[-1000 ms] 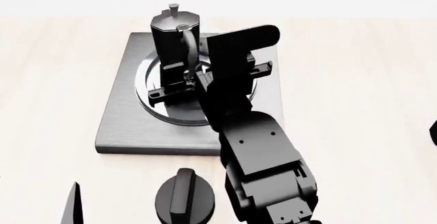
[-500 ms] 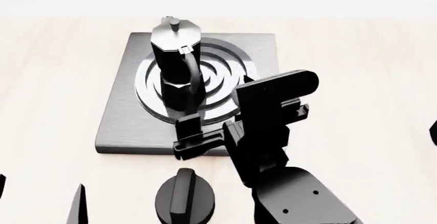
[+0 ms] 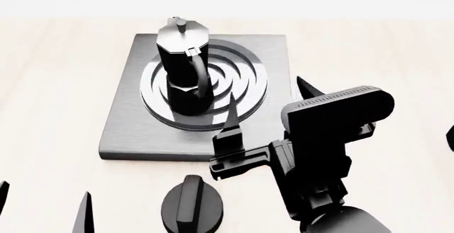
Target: Put both moka pots on the stove.
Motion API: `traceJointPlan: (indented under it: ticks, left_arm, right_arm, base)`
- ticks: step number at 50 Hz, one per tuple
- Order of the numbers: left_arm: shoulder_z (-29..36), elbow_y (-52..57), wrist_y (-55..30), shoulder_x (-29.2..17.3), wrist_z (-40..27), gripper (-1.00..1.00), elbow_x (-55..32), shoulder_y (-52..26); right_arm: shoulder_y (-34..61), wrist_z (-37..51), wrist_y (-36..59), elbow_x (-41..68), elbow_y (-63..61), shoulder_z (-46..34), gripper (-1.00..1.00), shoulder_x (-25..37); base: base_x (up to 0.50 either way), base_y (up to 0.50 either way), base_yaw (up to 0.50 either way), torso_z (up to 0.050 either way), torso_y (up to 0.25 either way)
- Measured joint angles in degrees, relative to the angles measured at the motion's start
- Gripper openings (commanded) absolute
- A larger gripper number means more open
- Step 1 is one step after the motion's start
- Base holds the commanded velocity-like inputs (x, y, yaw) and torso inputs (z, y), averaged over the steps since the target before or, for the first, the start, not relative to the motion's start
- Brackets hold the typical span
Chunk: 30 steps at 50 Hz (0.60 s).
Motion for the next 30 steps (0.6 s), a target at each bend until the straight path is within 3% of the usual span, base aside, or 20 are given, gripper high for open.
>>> traceJointPlan:
  ticks: [30]
  left_arm:
    - [0.37,1.01,-0.18,-0.52,-0.55,1.0,0.08,0.14]
  right_arm:
    - [-14.42,10.35,-6.55,0.78,-10.13,15.4,1.0,21.94]
  base:
    - [0.0,0.0,0.0,0.0,0.0]
